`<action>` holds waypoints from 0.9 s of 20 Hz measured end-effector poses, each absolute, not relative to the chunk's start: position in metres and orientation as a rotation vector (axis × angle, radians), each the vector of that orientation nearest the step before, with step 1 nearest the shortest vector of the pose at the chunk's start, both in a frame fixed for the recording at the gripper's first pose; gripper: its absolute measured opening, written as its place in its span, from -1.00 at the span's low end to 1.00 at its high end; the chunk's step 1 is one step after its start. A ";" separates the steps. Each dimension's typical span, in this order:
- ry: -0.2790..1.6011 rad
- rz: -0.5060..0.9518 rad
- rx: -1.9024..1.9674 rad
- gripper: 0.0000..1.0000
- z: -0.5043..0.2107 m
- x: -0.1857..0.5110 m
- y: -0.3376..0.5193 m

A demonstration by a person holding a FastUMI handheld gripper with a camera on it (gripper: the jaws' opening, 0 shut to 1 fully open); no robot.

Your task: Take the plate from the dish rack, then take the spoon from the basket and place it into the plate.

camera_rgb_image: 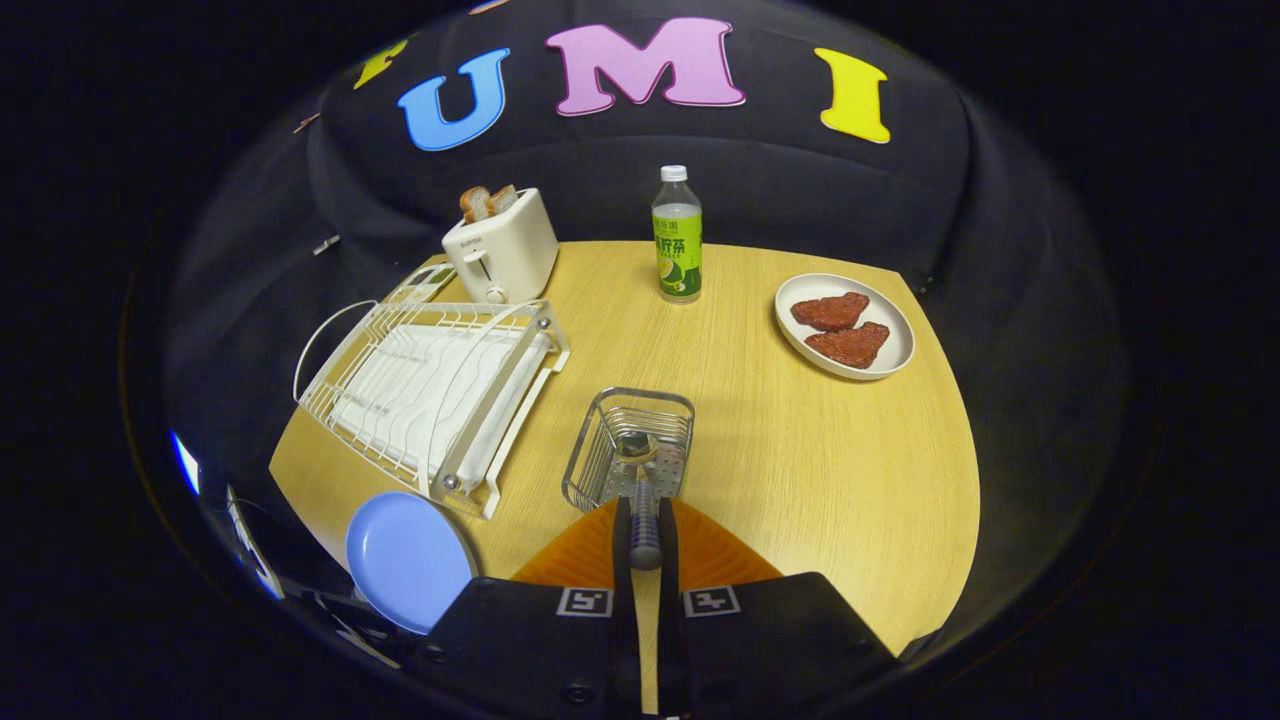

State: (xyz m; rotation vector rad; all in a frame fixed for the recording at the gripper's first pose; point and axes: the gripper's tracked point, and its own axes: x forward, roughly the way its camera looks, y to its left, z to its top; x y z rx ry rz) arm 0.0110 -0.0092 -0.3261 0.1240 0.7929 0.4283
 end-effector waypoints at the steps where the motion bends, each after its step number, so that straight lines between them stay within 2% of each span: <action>1: 0.785 0.421 0.129 -0.78 -0.322 0.012 -0.010; 11: 0.687 0.369 0.168 -0.78 -0.263 -0.004 -0.028; 18: 0.585 0.472 0.261 -0.78 -0.195 -0.048 0.003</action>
